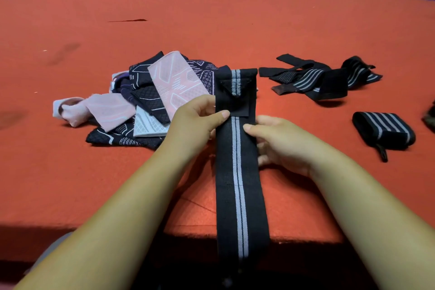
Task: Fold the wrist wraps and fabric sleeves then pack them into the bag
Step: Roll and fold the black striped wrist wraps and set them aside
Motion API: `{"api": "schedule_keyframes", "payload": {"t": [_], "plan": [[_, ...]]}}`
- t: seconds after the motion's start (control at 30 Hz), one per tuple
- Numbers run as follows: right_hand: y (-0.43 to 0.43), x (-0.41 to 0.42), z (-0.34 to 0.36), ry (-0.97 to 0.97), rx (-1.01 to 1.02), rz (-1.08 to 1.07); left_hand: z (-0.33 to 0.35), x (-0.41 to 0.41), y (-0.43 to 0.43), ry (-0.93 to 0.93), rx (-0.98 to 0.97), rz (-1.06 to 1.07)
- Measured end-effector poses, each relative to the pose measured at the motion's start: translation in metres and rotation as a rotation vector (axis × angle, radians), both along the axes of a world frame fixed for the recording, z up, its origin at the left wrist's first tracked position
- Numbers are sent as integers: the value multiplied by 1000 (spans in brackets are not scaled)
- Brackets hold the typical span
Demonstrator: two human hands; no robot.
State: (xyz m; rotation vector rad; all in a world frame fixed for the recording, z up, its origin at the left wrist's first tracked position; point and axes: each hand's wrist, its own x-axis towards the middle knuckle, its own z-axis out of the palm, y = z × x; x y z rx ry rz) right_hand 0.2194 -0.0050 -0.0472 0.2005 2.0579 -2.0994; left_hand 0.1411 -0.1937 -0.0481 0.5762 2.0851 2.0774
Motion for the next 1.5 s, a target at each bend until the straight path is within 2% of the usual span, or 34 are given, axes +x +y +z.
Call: {"api": "schedule_keyframes", "payload": {"t": [0.07, 0.2, 0.33, 0.5, 0.63, 0.8, 0.87, 0.97, 1.07, 1.23, 1.33, 1.5], "plan": [[2, 1, -7, -58, -23, 23, -3, -4, 0, -18, 3, -10], [9, -3, -12, -47, -100, -87, -1, -5, 0, -61, -64, -65], [14, -6, -10, -70, -174, -57, 0, -5, 1, -70, -159, -58], [14, -8, -6, -133, -262, -63, 2, -4, -1, -84, -177, -36], [7, -6, -11, 7, -178, -92, 5, 1, -1, -65, -175, -36], [9, -7, -14, 115, -75, -128, 15, 4, 2, -208, -7, -85], [13, -10, -16, 173, -34, -176, 13, 5, 1, -262, -59, -157], [16, -13, -16, 282, 19, -281, 7, 11, -2, -246, -261, -315], [17, -16, -18, 318, 66, -318, 4, 13, 2, -174, -295, -310], [19, -11, -19, 224, 41, -192, 1, 13, 6, -177, -229, -283], [22, -4, -14, 61, -1, -81, -1, 14, 6, -169, -211, -267], [31, 5, -6, -44, 63, 8, -5, 11, 9, -147, -194, -217]]}}
